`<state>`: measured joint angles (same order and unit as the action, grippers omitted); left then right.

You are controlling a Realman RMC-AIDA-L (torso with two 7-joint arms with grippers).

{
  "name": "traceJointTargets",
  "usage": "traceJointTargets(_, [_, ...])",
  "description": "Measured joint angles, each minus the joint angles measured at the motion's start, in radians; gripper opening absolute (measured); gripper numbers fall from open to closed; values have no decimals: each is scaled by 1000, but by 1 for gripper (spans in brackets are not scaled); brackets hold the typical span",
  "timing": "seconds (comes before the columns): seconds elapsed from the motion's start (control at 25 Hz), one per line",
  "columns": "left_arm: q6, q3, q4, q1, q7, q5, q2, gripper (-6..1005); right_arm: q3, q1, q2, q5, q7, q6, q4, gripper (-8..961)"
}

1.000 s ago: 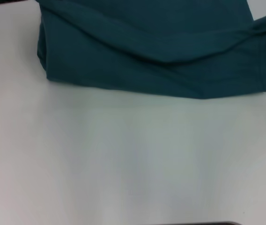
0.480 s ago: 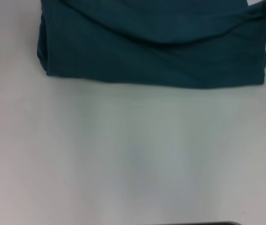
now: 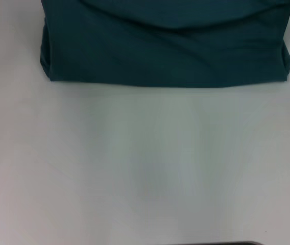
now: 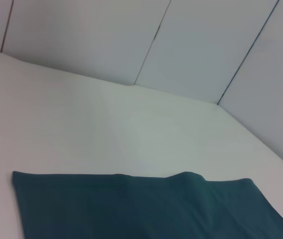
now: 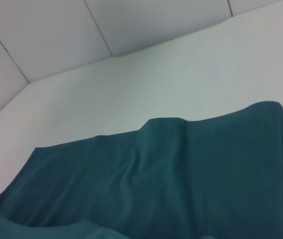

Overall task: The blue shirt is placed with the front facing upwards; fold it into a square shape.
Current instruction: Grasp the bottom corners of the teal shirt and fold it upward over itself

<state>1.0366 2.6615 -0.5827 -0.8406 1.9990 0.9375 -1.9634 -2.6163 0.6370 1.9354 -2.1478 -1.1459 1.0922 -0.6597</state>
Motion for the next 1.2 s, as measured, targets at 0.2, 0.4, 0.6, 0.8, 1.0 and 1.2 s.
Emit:
traceJointTargets(0.2, [-29,0,8,-11,-4,0,-2,5,15,14,-1,0,-7,-25,1,74])
traceJointTargets(0.4, [-43,0,21,-27,-9,1,-4,4,30,24,-1,0,-8,-40,0,75])
traceJointTargets(0.6, [-49,0,22,-31,-9,4,-6,4,31,28,-1,0,-10,-58,-1,76])
traceJointTargets(0.8, [-62,0,22,-23,-20,17,-24,4,32,28,3,0,-35,-89,16,77])
traceJointTargets(1.0, [-83,0,26,-10,-24,22,-38,3,31,29,9,0,-69,-120,45,78])
traceJointTargets(1.2, [-94,0,46,0,-53,53,-42,3,30,31,16,1,-94,-150,66,79])
